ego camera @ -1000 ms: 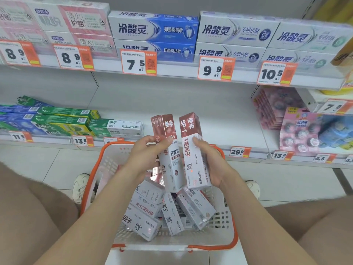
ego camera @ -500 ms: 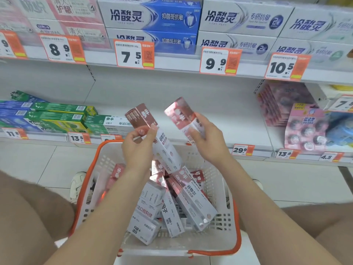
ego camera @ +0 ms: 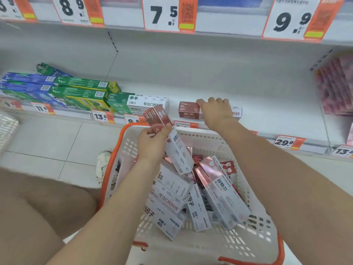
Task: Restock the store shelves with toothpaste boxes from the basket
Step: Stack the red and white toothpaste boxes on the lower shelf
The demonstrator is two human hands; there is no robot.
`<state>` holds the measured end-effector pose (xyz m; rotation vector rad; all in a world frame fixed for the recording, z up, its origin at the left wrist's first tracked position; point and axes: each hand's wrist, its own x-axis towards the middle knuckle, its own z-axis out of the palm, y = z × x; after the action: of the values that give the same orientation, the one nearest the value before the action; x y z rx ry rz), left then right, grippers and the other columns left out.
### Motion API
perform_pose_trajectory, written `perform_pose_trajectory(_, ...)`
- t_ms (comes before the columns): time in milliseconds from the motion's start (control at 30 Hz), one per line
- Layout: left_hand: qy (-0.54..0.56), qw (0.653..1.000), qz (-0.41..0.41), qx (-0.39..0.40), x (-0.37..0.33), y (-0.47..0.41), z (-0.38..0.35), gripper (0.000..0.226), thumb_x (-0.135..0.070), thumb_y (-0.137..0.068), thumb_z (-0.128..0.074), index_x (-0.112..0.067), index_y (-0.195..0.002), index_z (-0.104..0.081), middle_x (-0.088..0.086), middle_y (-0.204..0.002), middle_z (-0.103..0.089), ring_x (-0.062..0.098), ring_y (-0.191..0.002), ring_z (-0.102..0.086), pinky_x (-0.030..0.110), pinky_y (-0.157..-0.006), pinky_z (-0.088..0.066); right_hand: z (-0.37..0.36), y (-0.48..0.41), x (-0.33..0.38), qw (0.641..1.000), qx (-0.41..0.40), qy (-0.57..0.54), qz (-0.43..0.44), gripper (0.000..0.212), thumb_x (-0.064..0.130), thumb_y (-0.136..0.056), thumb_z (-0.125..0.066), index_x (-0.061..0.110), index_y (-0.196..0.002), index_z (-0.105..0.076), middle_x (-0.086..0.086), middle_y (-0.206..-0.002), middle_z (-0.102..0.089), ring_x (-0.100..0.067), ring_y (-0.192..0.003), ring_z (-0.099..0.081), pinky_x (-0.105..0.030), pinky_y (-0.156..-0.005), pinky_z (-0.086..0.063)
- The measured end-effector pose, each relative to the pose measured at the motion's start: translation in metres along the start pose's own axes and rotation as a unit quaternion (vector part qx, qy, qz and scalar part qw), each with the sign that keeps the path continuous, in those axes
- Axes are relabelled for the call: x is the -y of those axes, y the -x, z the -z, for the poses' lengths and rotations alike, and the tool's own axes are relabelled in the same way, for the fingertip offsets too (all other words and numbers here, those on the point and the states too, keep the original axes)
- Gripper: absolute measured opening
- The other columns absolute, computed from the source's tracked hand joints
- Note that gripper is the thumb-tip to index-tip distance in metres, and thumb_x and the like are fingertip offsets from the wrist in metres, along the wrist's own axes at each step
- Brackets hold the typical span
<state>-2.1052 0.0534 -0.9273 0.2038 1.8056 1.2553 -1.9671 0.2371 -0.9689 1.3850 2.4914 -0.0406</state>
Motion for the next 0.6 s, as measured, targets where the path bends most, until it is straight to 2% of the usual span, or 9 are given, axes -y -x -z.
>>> perform_pose_trajectory(133, 0.016, 1.0, 0.01, -0.02, 0.003, -0.007, 0.002, 0.036, -0.035, -0.082, -0.082, -0.028, -0.112, -0.065, 0.005, -0.106, -0.078, 0.023, -0.099, -0.075, 0.057, -0.091, -0.062, -0.022, -0.021, 0.01, 0.999, 0.036, 0.002, 0.008, 0.058, 0.015, -0.091, -0.065, 0.026, -0.142, -0.042, -0.009, -0.117, -0.06, -0.035, -0.111, -0.061, -0.048, -0.101, -0.039)
perform_pose_trajectory(233, 0.027, 0.999, 0.02, -0.028, 0.004, -0.009, 0.003, 0.035, -0.035, -0.082, -0.083, -0.029, -0.112, -0.065, 0.004, -0.105, -0.078, 0.023, -0.098, -0.076, 0.056, -0.091, -0.061, -0.028, -0.035, 0.017, 0.998, 0.056, -0.01, 0.03, 0.057, 0.017, -0.091, -0.068, 0.027, -0.141, -0.044, -0.008, -0.113, -0.06, -0.034, -0.108, -0.062, -0.045, -0.094, -0.042)
perform_pose_trajectory(333, 0.027, 0.999, 0.02, -0.031, 0.004, -0.008, 0.003, 0.037, -0.038, -0.081, -0.084, -0.029, -0.111, -0.065, 0.003, -0.104, -0.079, 0.021, -0.096, -0.077, 0.055, -0.09, -0.062, -0.028, -0.043, 0.022, 0.994, 0.065, -0.069, 0.06, 0.054, 0.024, -0.097, -0.065, 0.031, -0.147, -0.044, -0.009, -0.126, -0.063, -0.034, -0.115, -0.06, -0.044, -0.096, -0.043)
perform_pose_trajectory(433, 0.024, 0.999, 0.019, -0.033, 0.0, -0.003, 0.004, 0.039, -0.043, -0.078, -0.083, -0.029, -0.11, -0.066, 0.001, -0.102, -0.08, 0.02, -0.098, -0.076, 0.056, -0.089, -0.062, -0.021, -0.04, 0.024, 0.974, 0.08, -0.208, 0.051, 0.052, 0.027, -0.105, -0.054, 0.029, -0.156, -0.043, -0.008, -0.147, -0.058, -0.033, -0.135, -0.051, -0.045, -0.109, -0.039)
perform_pose_trajectory(500, 0.041, 0.999, 0.021, -0.024, -0.006, 0.0, 0.003, 0.032, -0.038, -0.084, -0.081, -0.029, -0.112, -0.067, 0.001, -0.101, -0.08, 0.02, -0.101, -0.075, 0.056, -0.089, -0.062, -0.011, -0.029, 0.027, 0.947, 0.015, -0.319, 0.027, 0.044, 0.018, -0.102, -0.052, 0.023, -0.146, -0.056, -0.007, -0.142, -0.062, -0.03, -0.132, -0.056, -0.044, -0.11, -0.044)
perform_pose_trajectory(533, 0.051, 0.998, 0.018, -0.011, -0.009, 0.002, 0.002, 0.029, -0.036, -0.088, -0.079, -0.029, -0.114, -0.068, 0.001, -0.101, -0.08, 0.021, -0.104, -0.075, 0.054, -0.09, -0.062, -0.004, -0.022, 0.029, 0.923, -0.019, -0.385, 0.009, 0.038, 0.015, -0.1, -0.053, 0.021, -0.135, -0.065, -0.005, -0.132, -0.068, -0.026, -0.121, -0.063, -0.039, -0.105, -0.049)
perform_pose_trajectory(567, 0.058, 0.998, 0.014, 0.009, -0.013, 0.005, 0.001, 0.026, -0.033, -0.091, -0.077, -0.027, -0.115, -0.07, 0.001, -0.102, -0.08, 0.022, -0.107, -0.074, 0.049, -0.091, -0.063, 0.005, -0.013, 0.03, 0.886, -0.025, -0.463, -0.009, 0.031, 0.014, -0.097, -0.055, 0.018, -0.123, -0.072, -0.005, -0.116, -0.073, -0.021, -0.106, -0.069, -0.035, -0.097, -0.053)
perform_pose_trajectory(600, 0.06, 0.998, 0.007, 0.034, -0.018, 0.01, 0.0, 0.022, -0.031, -0.094, -0.075, -0.024, -0.115, -0.072, 0.002, -0.102, -0.081, 0.022, -0.109, -0.074, 0.043, -0.09, -0.063, 0.015, -0.003, 0.031, 0.837, 0.004, -0.547, -0.015, 0.026, 0.014, -0.095, -0.057, 0.015, -0.113, -0.075, -0.006, -0.103, -0.076, -0.019, -0.092, -0.072, -0.034, -0.09, -0.055)
